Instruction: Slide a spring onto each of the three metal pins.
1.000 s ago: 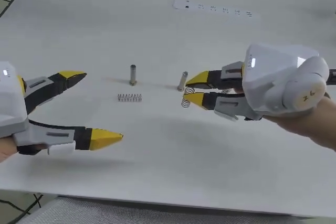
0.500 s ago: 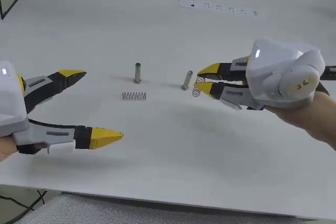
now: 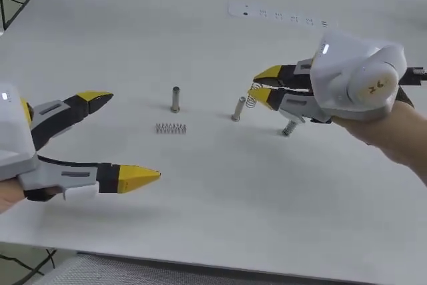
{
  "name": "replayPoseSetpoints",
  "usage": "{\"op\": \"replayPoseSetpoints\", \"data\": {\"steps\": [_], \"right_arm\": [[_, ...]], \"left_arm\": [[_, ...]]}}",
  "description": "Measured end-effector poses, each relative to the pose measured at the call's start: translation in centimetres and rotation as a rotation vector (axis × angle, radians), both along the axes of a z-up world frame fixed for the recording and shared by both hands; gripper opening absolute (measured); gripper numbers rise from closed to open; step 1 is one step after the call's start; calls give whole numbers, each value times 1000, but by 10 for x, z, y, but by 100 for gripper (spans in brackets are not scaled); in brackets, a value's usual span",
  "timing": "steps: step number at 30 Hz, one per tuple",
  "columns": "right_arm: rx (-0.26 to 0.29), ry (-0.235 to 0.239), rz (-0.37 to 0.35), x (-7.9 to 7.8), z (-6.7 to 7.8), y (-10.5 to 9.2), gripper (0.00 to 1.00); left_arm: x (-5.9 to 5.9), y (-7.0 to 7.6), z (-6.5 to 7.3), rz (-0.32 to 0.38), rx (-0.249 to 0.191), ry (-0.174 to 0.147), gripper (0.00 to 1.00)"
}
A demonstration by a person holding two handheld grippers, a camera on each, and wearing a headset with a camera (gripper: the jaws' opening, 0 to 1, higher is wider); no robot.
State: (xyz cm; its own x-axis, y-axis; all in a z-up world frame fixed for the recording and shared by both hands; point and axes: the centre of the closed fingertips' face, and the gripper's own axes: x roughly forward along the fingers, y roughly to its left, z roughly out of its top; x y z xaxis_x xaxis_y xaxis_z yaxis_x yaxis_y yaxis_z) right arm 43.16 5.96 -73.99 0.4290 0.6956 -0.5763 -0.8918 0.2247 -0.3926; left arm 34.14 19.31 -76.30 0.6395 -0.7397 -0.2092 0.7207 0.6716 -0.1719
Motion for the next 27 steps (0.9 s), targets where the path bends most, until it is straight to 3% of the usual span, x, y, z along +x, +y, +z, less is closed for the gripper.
{"op": "replayPoseSetpoints", "data": {"steps": [11, 27], "right_arm": [[35, 37, -64, 22, -6, 0, 12], [46, 52, -70, 23, -7, 2, 12]], "left_arm": [[0, 2, 0, 5, 4, 7, 97], [-1, 3, -5, 10, 14, 21, 97]]}}
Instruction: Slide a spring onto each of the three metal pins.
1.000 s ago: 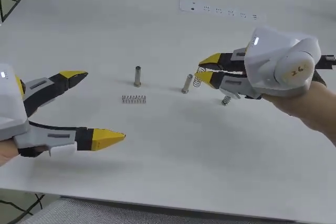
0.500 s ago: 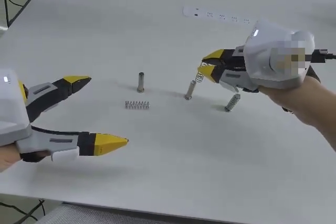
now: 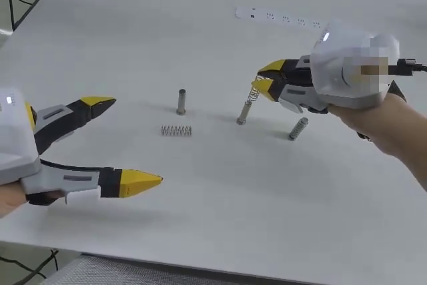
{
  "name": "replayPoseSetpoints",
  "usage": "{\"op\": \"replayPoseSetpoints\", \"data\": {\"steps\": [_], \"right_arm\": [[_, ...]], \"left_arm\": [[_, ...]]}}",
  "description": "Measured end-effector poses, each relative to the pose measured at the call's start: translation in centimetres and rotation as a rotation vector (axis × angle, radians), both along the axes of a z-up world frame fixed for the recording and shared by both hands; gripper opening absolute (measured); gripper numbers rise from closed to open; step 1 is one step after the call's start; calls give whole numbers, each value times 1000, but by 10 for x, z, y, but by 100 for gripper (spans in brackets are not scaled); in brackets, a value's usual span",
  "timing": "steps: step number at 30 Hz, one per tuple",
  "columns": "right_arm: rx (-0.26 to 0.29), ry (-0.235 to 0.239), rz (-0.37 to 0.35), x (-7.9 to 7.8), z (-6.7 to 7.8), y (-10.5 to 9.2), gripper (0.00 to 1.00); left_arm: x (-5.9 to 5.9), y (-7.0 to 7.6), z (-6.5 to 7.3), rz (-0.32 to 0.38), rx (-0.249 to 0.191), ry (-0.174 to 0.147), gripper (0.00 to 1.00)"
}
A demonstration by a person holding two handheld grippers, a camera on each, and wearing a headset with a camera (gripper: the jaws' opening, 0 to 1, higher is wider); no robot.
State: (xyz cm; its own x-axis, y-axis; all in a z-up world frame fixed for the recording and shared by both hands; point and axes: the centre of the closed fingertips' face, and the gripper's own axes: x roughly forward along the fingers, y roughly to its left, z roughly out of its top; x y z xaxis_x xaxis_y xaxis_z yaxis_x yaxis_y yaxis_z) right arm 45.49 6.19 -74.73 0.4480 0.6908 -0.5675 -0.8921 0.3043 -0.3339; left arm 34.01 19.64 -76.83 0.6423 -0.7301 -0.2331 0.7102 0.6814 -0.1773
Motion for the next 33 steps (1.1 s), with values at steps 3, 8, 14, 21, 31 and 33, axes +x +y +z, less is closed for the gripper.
{"op": "replayPoseSetpoints", "data": {"steps": [3, 8, 14, 21, 31, 33], "right_arm": [[1, 4, -4, 0, -1, -1, 12], [8, 8, -9, 0, -2, -1, 12], [13, 16, -12, 1, -2, 0, 12], [9, 24, -4, 0, -5, 2, 12], [1, 38, -7, -1, -13, 1, 12], [-1, 44, -6, -2, -16, 2, 12]], "left_arm": [[0, 0, 0, -2, 1, 0, 97], [-1, 0, -2, -2, 7, 3, 97], [-1, 0, -2, -2, 5, 8, 97], [-2, 1, -4, -2, 8, 14, 97], [-2, 4, -5, 7, 6, 22, 97], [-2, 4, -5, 5, 6, 24, 97]]}}
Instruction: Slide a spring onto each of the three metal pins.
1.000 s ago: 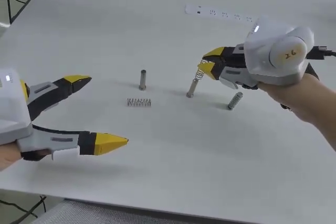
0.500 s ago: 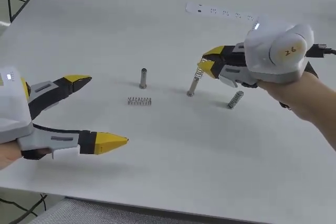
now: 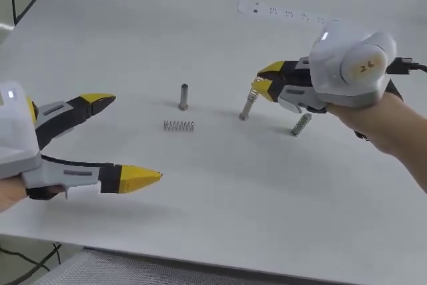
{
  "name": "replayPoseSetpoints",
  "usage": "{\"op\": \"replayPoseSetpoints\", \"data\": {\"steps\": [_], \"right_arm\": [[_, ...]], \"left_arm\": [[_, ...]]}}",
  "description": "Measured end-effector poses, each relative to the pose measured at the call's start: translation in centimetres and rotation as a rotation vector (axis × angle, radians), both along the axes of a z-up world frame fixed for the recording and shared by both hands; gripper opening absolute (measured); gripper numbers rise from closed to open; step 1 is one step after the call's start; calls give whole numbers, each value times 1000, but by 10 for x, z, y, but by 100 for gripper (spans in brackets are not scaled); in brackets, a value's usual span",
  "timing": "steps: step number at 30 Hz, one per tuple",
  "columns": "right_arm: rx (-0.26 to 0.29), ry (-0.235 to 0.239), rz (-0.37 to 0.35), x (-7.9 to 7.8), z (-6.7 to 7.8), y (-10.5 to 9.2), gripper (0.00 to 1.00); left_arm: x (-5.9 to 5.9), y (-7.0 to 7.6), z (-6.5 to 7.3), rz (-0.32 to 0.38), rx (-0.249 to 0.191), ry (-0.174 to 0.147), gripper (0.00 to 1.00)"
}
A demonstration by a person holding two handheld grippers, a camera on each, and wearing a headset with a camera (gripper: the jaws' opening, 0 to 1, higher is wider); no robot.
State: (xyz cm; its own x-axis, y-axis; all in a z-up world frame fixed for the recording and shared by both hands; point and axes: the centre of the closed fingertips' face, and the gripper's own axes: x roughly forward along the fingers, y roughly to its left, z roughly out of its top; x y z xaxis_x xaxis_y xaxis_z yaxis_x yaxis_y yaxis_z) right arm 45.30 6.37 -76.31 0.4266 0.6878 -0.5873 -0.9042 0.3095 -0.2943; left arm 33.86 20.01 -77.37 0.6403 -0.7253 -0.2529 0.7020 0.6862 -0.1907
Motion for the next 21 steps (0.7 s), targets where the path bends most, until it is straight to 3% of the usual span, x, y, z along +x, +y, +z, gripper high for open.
{"op": "replayPoseSetpoints", "data": {"steps": [21], "right_arm": [[-87, 70, 19, -10, -42, 2, 12]], "left_arm": [[0, 5, -1, 13, -2, 4, 97]]}}
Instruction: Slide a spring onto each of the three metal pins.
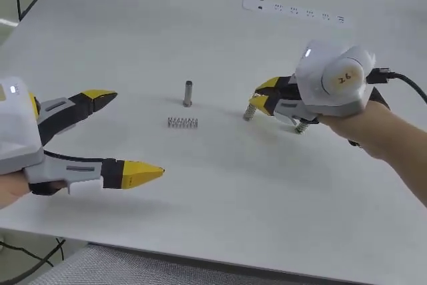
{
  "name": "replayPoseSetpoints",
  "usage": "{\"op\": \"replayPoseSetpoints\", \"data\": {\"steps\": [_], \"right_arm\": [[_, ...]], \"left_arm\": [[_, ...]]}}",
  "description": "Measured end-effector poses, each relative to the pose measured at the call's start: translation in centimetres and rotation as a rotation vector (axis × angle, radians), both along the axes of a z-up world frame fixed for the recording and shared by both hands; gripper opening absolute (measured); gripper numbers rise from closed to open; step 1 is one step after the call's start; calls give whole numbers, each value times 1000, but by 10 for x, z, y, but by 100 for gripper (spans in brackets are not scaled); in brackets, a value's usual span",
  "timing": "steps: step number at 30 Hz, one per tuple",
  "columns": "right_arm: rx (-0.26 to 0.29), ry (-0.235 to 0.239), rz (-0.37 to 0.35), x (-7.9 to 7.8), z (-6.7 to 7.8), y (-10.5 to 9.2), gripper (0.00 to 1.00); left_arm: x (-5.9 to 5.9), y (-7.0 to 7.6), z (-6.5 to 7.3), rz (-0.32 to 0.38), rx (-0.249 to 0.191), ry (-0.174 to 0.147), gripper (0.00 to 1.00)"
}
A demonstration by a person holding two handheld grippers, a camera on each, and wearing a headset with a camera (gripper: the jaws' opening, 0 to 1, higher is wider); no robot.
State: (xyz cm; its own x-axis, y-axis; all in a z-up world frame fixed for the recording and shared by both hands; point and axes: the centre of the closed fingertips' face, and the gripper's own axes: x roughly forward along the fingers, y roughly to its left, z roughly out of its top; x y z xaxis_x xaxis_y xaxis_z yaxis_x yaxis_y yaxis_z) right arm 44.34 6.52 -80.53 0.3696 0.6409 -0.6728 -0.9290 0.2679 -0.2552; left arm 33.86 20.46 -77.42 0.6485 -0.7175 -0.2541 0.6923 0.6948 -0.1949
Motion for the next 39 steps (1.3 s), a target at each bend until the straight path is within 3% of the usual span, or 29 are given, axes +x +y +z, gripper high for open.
{"op": "replayPoseSetpoints", "data": {"steps": [7, 12, 20, 23, 36, 39], "right_arm": [[-22, 18, 3, -3, -10, -1, 12], [-12, 23, -4, -2, -9, 0, 12], [22, 77, -40, -2, -7, 1, 13], [29, 85, -55, -1, -6, 0, 18], [79, 66, -81, -2, 13, -4, 23], [122, 74, -111, -1, 21, -4, 24]], "left_arm": [[-1, -1, 0, -3, -1, 1, 97], [-1, -1, -1, -4, 0, 1, 97], [-2, -2, -1, -8, 2, 3, 97], [-3, -2, -1, -10, 5, 3, 97], [-2, -2, 1, -11, 11, 3, 97], [-1, -3, 3, -13, 10, -2, 97]]}}
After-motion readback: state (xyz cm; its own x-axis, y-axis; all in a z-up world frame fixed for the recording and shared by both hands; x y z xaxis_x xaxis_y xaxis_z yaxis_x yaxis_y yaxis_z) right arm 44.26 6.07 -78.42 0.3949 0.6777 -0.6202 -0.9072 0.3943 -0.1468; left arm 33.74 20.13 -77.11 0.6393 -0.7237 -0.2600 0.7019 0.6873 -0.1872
